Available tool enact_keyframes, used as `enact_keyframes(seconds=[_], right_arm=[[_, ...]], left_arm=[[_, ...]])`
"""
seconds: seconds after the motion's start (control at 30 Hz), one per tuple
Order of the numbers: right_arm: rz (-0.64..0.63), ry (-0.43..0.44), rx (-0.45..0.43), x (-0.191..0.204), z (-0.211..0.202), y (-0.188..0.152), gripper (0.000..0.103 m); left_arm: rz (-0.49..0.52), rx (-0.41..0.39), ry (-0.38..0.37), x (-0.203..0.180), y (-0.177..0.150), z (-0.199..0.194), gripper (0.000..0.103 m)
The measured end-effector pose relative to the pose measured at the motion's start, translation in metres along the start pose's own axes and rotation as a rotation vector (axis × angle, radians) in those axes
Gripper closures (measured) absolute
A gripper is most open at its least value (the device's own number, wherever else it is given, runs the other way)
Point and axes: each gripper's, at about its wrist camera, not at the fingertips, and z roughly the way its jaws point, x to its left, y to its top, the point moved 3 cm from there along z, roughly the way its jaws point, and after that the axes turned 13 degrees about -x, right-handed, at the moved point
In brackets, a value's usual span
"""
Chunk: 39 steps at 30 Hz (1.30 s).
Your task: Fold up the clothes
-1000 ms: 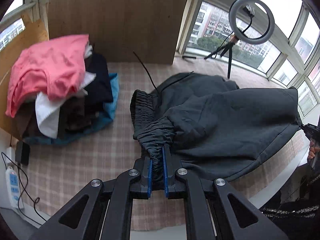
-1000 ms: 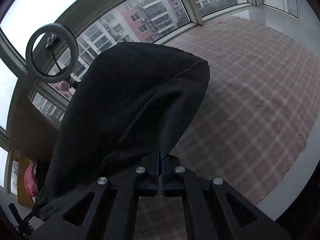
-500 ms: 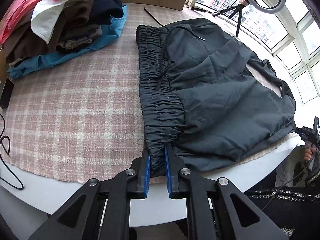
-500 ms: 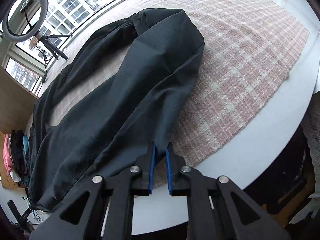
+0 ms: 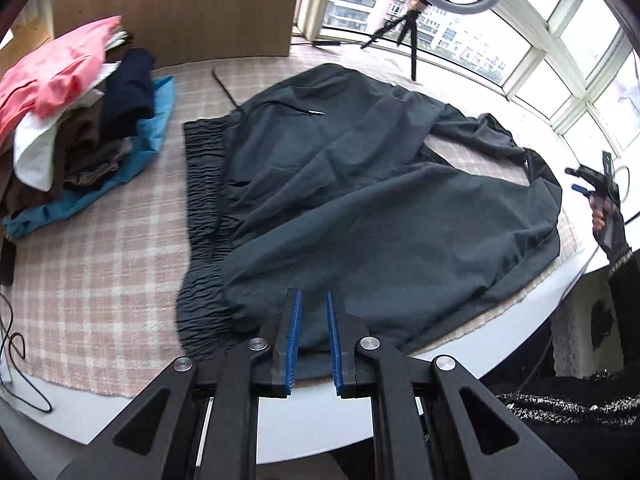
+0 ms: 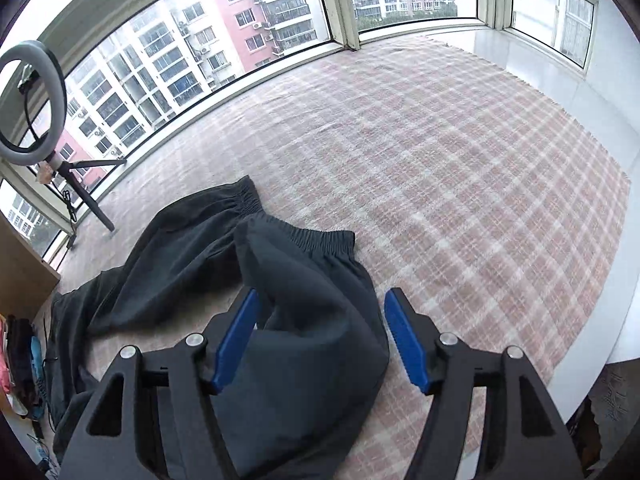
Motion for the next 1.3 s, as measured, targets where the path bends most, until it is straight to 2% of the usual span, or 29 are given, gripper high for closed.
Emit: enact_keyframes(seconds=[0.07, 0.17, 0.3, 0.33, 0.37, 0.4, 0.47, 0.53, 0.6, 0.67, 0.73, 0.77, 0.8, 0.83, 0.87, 0.9, 1.03, 1.07, 1.2, 1.3], right_arm=[[0.02, 0.05, 0.055, -0.002, 0.033, 0.012, 0.039], [0.011, 0.09, 0.117, 0.005, 0.069, 0.014, 0.039], [-0.097, 0.161, 0.141, 0.027, 0.078, 0.001, 0.039], [-0.138, 0.162, 0.135, 0.031, 0.077, -0.003, 0.05], [-0.185, 0.134, 0.136, 0.033, 0.077, -0.007, 0.067], [-0.221, 0.104, 0.159, 0.032, 0.079, -0.012, 0.103], [-0.199, 0.081, 0.14, 0.021, 0.071, -0.015, 0.101], [-0.122, 0.063, 0.038, 0.002, 0.039, -0.006, 0.101], [-0.031, -0.078, -0.061, -0.026, -0.007, 0.004, 0.101], [0.049, -0.132, -0.164, -0.046, -0.06, 0.009, 0.101], [-0.001, -0.201, -0.22, -0.048, -0.09, 0.014, 0.098], [-0.043, -0.184, -0.187, -0.045, -0.083, 0.016, 0.097], [-0.084, -0.167, -0.154, -0.042, -0.076, 0.018, 0.086], [-0.125, -0.15, -0.121, -0.039, -0.07, 0.019, 0.063], [-0.132, -0.121, -0.078, -0.042, -0.059, 0.019, 0.052], [-0.119, -0.113, -0.06, -0.05, -0.054, 0.02, 0.049], [0.087, -0.07, -0.045, -0.109, -0.056, 0.008, 0.048], [0.145, -0.055, -0.041, -0.125, -0.057, 0.003, 0.047], [0.209, -0.163, 0.039, -0.182, -0.051, -0.034, 0.046], [0.262, -0.156, 0.087, -0.205, -0.043, -0.061, 0.046]], left_arm=[[0.008, 0.032, -0.018, -0.018, -0.002, 0.021, 0.091], [-0.052, 0.072, -0.041, -0.03, -0.007, 0.047, 0.091], [-0.095, 0.098, -0.043, -0.036, -0.011, 0.061, 0.092], [-0.096, 0.1, -0.039, -0.038, -0.011, 0.063, 0.092], [-0.097, 0.102, -0.029, -0.039, -0.011, 0.065, 0.092], [-0.098, 0.104, -0.02, -0.04, -0.01, 0.067, 0.092], [-0.111, 0.105, -0.01, -0.04, -0.008, 0.07, 0.092], [-0.125, 0.106, -0.003, -0.039, -0.004, 0.073, 0.092], [-0.117, 0.103, 0.002, -0.04, 0.0, 0.072, 0.092], [-0.103, 0.099, 0.006, -0.042, 0.005, 0.072, 0.092], [-0.09, 0.1, -0.004, -0.047, 0.01, 0.073, 0.092], [-0.081, 0.099, -0.011, -0.05, 0.014, 0.075, 0.092], [-0.071, 0.099, -0.018, -0.054, 0.017, 0.077, 0.092], [-0.059, 0.1, -0.028, -0.06, 0.02, 0.079, 0.092], [-0.044, 0.105, -0.038, -0.066, 0.022, 0.081, 0.092], [-0.02, 0.11, -0.048, -0.076, 0.024, 0.083, 0.092], [0.136, 0.113, -0.119, -0.13, 0.021, 0.087, 0.091], [0.185, 0.122, -0.14, -0.145, 0.017, 0.089, 0.088], [0.342, 0.178, -0.228, -0.195, 0.0, 0.104, 0.081], [0.431, 0.229, -0.269, -0.222, -0.013, 0.118, 0.081]])
